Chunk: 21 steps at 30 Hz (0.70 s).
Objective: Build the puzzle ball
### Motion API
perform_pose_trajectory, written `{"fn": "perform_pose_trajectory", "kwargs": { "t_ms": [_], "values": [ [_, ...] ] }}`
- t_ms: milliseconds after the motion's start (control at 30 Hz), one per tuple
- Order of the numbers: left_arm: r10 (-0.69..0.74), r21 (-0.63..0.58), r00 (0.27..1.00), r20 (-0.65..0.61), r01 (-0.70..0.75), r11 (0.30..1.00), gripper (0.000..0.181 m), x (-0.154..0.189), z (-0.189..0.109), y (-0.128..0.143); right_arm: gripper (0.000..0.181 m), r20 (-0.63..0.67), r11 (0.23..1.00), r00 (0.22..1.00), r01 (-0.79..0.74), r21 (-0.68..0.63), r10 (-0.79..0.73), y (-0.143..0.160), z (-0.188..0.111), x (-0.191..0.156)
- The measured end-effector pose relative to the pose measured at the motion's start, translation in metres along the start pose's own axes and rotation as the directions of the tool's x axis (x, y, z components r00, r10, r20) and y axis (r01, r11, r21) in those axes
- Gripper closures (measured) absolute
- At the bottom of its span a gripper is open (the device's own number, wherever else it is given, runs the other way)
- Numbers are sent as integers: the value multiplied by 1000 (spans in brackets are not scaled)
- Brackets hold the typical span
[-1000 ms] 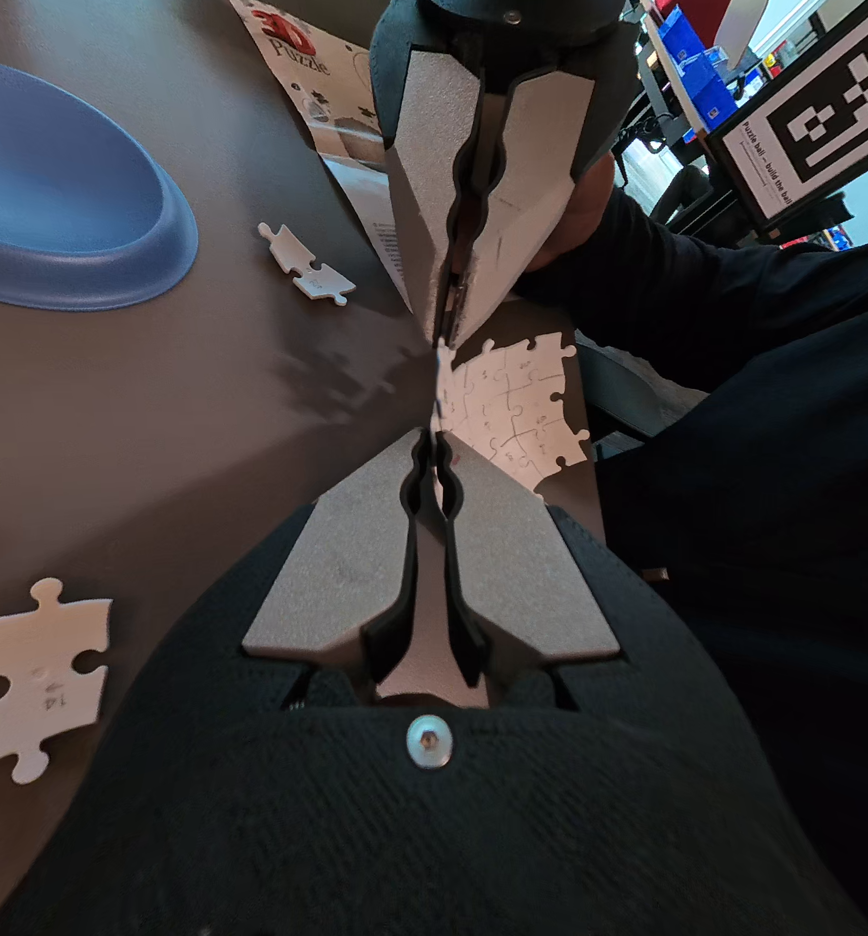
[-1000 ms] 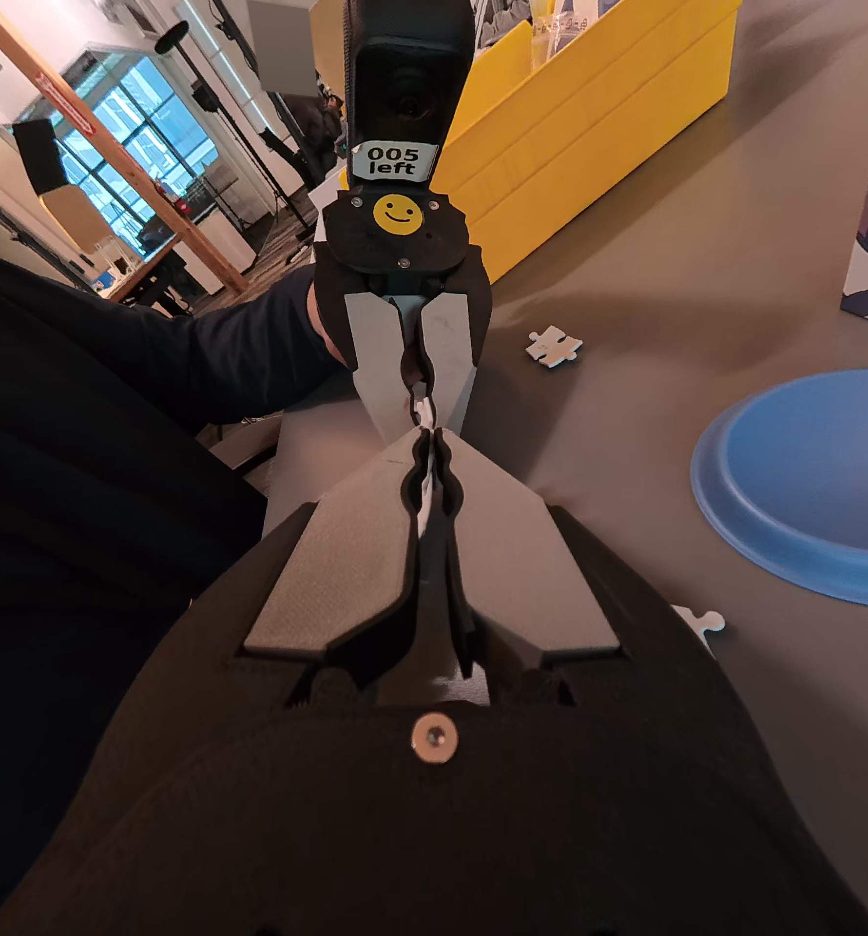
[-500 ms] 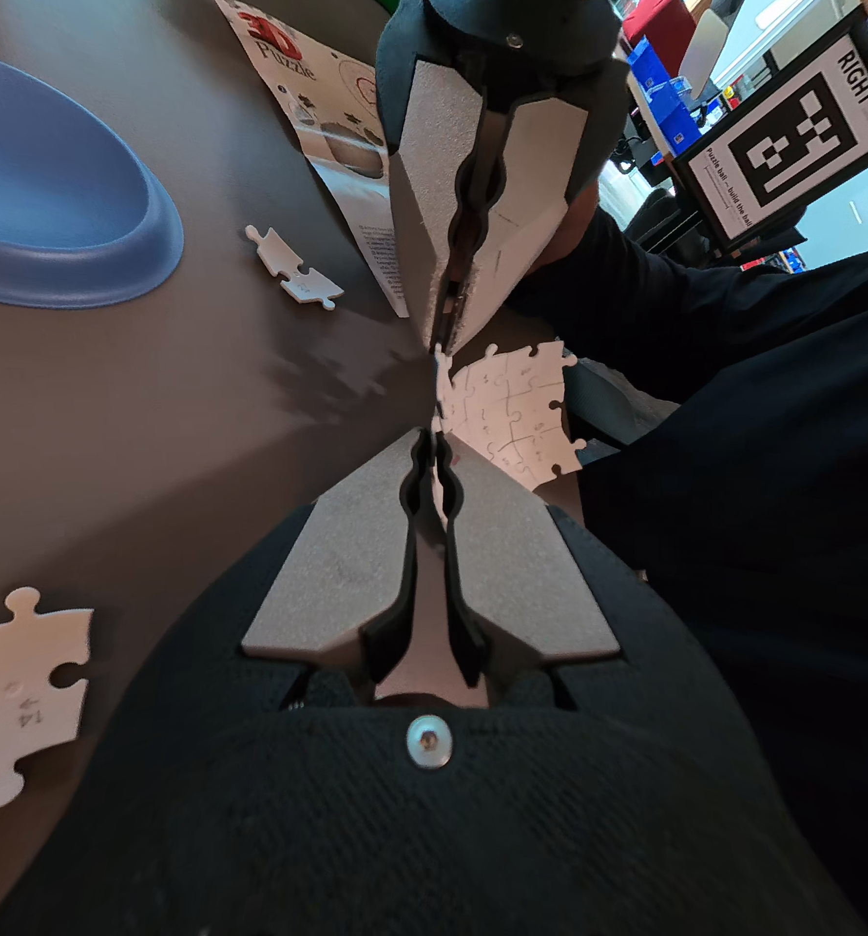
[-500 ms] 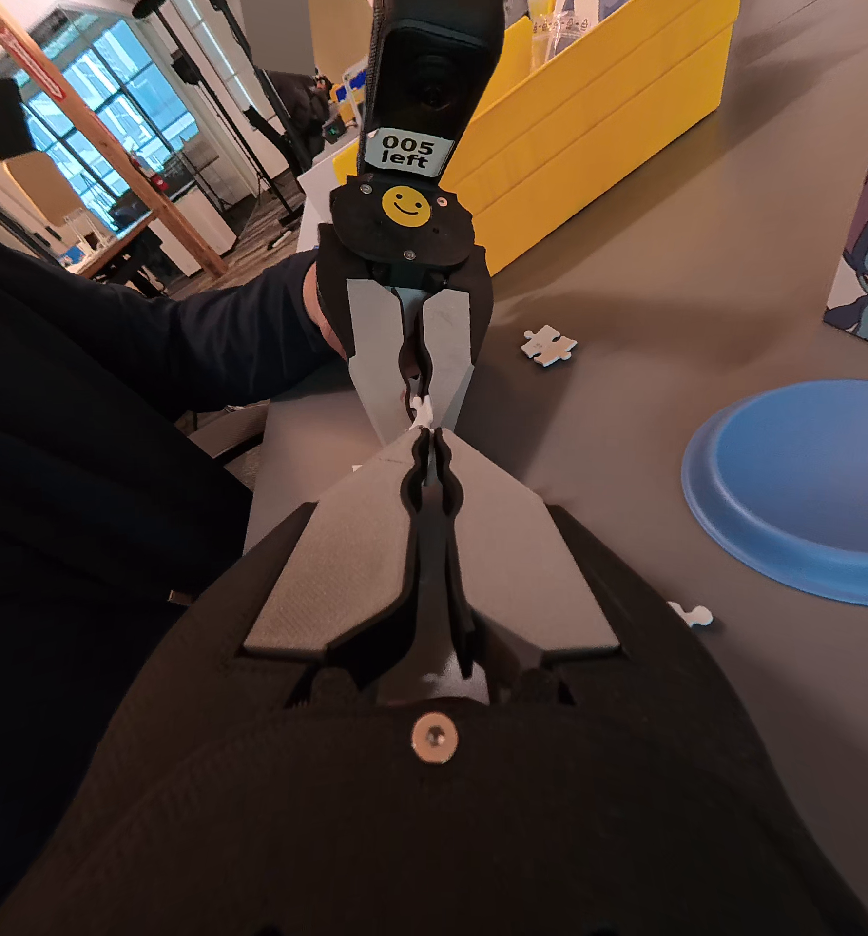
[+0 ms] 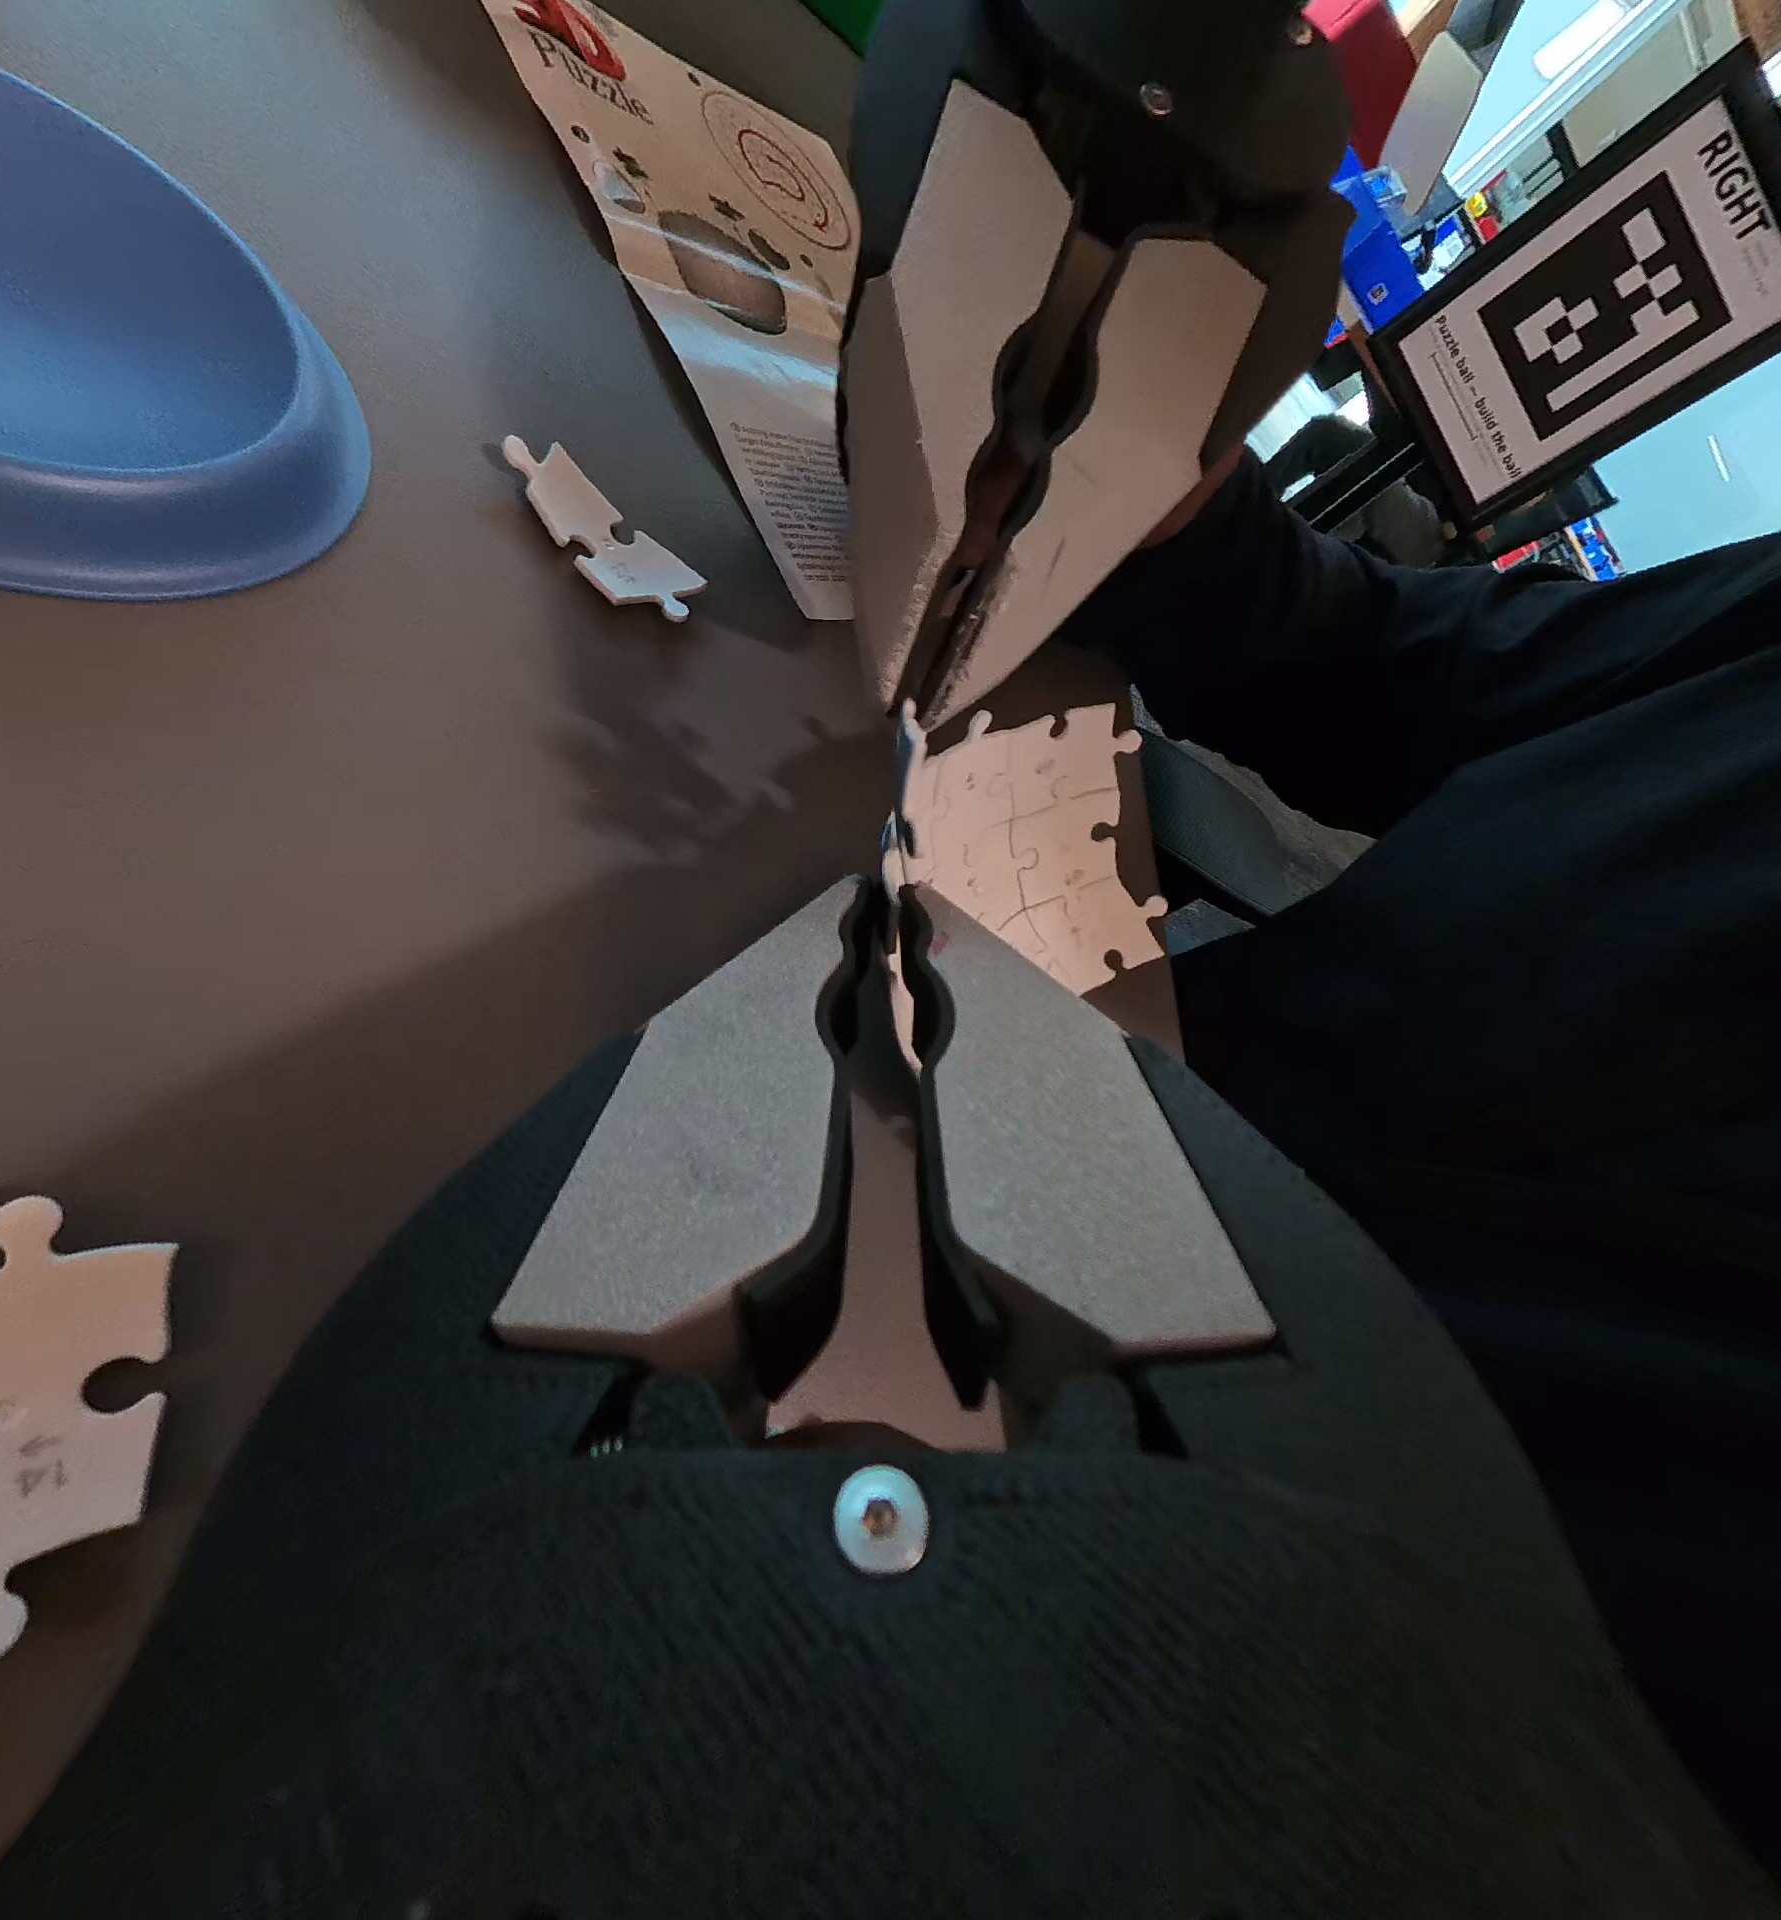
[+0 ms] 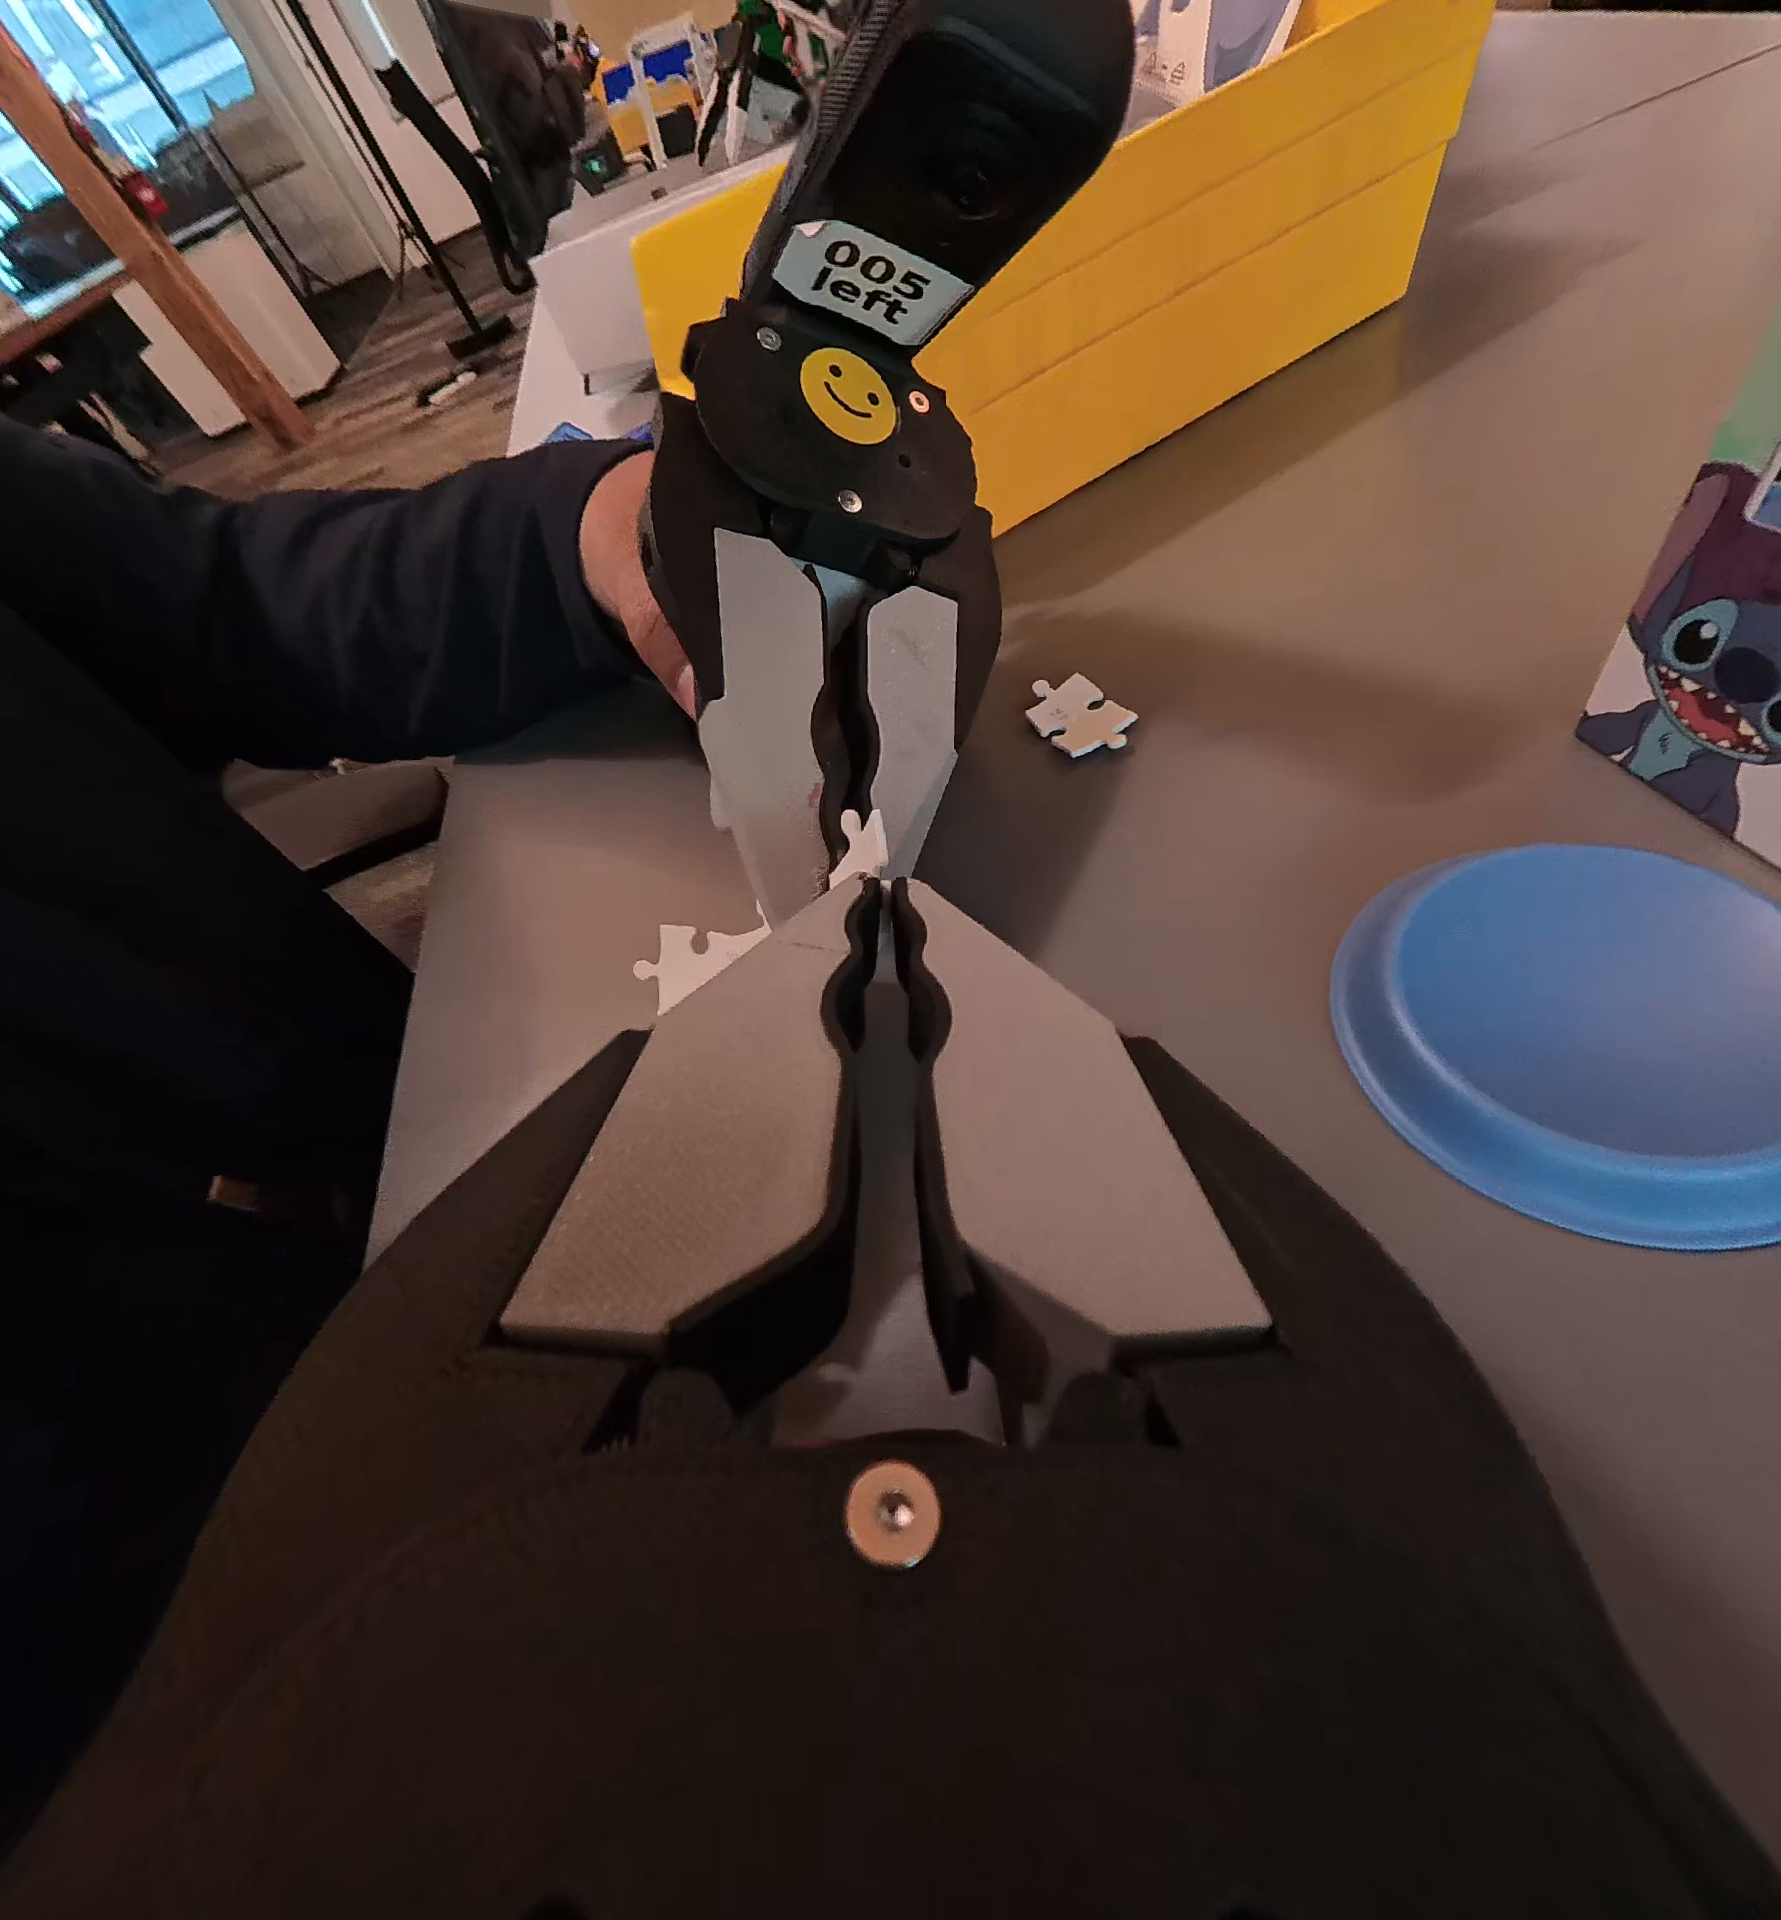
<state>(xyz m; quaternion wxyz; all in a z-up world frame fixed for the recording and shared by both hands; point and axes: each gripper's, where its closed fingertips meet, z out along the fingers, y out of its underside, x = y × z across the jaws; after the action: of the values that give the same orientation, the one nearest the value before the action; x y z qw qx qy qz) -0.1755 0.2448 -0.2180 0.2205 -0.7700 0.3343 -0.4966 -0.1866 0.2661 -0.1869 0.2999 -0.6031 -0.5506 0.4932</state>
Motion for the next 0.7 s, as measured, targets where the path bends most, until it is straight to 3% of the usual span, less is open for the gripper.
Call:
{"fn": "perform_pose_trajectory", "kwargs": {
  "t_ms": [700],
  "values": [
    [19, -49, 996, 83, -15, 999, 176, -6, 3, 7, 181, -32, 1000, 999, 3, -7, -3, 3, 0, 3]
  ]
}}
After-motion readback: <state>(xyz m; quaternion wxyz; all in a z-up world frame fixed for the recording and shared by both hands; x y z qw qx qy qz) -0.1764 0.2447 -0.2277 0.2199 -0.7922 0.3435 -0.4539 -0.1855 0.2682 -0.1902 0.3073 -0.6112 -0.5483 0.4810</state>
